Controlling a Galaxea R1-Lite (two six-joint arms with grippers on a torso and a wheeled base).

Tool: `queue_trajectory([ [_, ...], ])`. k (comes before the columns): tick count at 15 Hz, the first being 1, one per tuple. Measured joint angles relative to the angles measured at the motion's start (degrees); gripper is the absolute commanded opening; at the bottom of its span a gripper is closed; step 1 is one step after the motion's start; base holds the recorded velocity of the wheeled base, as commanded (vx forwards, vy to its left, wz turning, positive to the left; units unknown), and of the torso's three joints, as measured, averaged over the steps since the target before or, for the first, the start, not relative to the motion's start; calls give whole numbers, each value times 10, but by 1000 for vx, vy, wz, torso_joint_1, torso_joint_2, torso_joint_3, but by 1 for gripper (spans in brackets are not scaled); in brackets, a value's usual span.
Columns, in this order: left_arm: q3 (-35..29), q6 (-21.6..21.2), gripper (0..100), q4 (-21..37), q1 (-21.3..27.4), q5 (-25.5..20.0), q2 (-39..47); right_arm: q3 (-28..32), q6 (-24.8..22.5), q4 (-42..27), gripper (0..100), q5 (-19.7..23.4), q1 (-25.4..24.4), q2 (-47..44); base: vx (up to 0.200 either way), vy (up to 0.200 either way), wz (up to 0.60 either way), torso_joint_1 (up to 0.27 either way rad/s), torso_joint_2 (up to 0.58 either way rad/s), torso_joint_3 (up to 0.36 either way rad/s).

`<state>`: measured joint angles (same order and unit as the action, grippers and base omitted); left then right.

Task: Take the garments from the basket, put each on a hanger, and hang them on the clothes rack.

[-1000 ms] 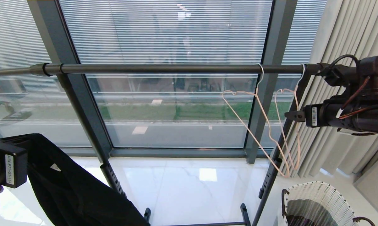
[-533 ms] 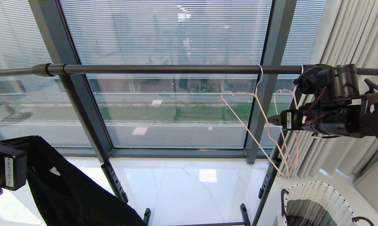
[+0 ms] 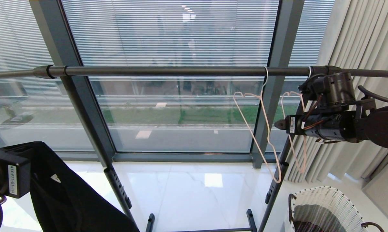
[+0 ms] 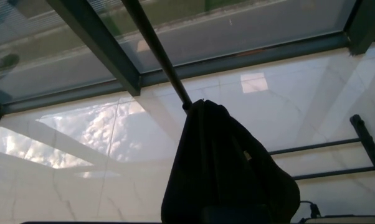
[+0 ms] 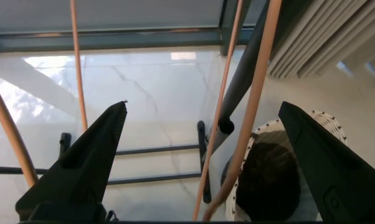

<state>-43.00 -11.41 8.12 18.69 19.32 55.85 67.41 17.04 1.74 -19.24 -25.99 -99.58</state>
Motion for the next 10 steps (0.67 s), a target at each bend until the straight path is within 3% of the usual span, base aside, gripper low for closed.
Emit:
queue_trajectory([
  [8, 2, 0, 0, -1, -1, 0, -2, 2, 20, -11, 100, 0, -4, -2, 0, 0, 0, 0, 0, 0],
  [9, 2, 0, 0, -1, -1, 0, -2, 3, 21, -13, 0, 0, -4, -2, 0, 0, 0, 0, 0, 0],
  [10, 2, 0, 0, -1, -1, 0, -2, 3, 20, -13, 0, 0, -5, -2, 0, 0, 0, 0, 0, 0],
])
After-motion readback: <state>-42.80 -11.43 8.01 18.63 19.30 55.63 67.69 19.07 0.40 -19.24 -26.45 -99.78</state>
